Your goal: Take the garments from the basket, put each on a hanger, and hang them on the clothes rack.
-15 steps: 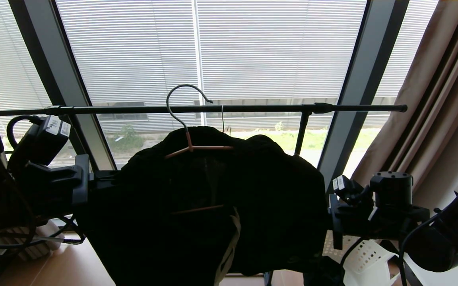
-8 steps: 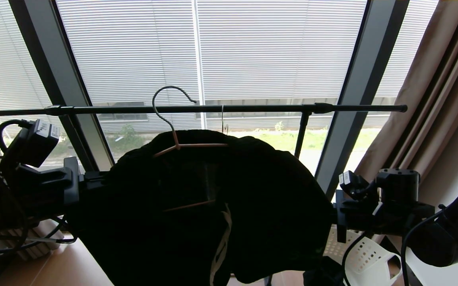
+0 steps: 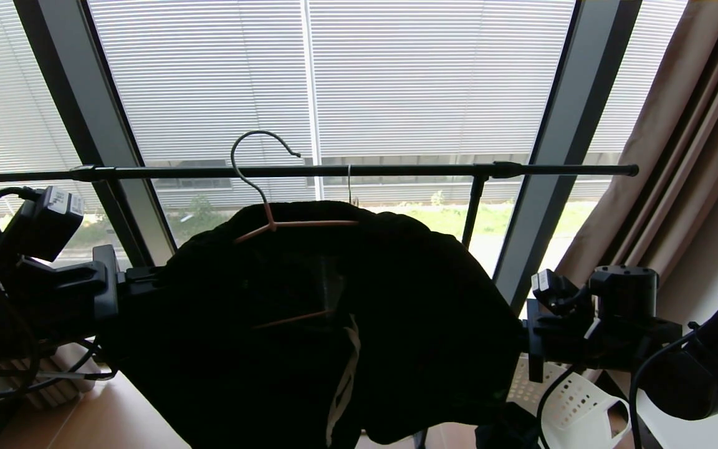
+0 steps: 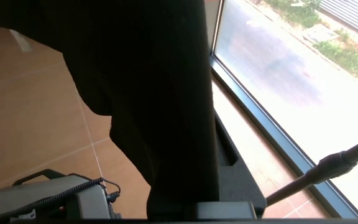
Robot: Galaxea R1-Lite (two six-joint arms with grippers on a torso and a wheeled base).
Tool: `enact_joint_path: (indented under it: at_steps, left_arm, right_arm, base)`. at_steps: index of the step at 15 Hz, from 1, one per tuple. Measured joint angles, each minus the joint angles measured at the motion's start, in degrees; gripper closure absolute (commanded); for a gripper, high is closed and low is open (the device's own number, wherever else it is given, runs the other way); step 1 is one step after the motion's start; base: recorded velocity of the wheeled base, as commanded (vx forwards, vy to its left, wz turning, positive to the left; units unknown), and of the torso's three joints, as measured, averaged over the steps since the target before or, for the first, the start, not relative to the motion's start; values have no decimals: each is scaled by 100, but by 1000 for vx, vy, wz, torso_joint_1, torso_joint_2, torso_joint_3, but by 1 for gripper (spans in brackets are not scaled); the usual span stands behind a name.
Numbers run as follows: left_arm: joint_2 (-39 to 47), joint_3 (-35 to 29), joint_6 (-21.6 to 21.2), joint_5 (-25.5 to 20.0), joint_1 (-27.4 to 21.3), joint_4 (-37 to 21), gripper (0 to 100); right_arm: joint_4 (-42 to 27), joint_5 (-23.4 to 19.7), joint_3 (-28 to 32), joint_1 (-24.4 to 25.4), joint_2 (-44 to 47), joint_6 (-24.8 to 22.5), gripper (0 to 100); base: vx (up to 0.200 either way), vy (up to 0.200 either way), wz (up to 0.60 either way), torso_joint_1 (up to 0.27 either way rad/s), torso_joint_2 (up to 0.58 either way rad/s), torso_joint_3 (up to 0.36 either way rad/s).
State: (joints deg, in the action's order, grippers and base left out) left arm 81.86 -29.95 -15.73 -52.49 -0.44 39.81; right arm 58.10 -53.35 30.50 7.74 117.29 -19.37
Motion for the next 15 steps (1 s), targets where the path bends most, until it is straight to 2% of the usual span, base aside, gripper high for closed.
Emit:
enact_joint_path:
  at_steps: [9,10,12,15]
  left_arm:
    - [-27,35,7,2,54,-2,100]
    - [-30,41,27,5,54,0,100]
    - [-61,72,128,6,65,0,100]
    - [-146,176,201,6,176,-2,100]
  right_arm:
    - [-27,149,-40,22,-11,-6,100]
    - [-22,154,-77,39,-17,-160,0]
    - [-21,165,-126,49,-30,-389,0]
    - [123,167,-222,77,-116,-472,0]
  base:
    - [0,0,0,0,0,0]
    - [0,0,0,0,0,0]
    - [0,0,0,0,0,0]
    - [0,0,0,0,0,0]
